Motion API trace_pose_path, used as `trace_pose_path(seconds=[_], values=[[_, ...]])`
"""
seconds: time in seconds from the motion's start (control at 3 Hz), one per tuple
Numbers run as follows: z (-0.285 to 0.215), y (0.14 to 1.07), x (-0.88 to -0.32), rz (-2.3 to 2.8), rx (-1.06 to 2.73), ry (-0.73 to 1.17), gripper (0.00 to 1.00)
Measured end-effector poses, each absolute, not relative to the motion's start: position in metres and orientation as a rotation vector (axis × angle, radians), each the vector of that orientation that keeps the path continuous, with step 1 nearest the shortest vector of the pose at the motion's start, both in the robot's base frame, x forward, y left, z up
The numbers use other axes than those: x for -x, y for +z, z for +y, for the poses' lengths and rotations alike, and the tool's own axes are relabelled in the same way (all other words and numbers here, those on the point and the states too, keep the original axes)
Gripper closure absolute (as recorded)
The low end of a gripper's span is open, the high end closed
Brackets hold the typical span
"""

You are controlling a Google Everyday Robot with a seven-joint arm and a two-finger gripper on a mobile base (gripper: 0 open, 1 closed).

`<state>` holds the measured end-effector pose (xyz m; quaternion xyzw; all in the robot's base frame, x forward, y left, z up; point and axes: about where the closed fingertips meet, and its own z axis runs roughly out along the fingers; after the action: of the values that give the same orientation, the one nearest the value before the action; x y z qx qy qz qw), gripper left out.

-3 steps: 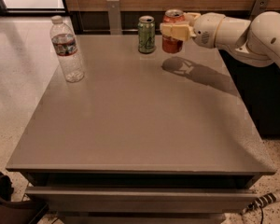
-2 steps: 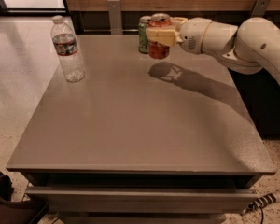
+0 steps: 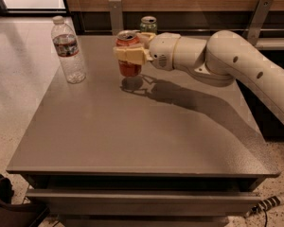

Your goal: Move coke can near water bottle

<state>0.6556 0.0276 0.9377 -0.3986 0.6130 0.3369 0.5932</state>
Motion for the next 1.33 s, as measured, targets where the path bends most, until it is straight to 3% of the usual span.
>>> trace_pose_path(seconds=[0.67, 1.0, 1.33], values=[[0.12, 0.909, -0.63, 1.328, 1.11, 0.866, 1.0], [0.143, 0.901, -0.631, 1.286, 1.153, 0.913, 1.0], [0.146, 0.901, -0.629, 1.283, 1.156, 0.917, 0.73]])
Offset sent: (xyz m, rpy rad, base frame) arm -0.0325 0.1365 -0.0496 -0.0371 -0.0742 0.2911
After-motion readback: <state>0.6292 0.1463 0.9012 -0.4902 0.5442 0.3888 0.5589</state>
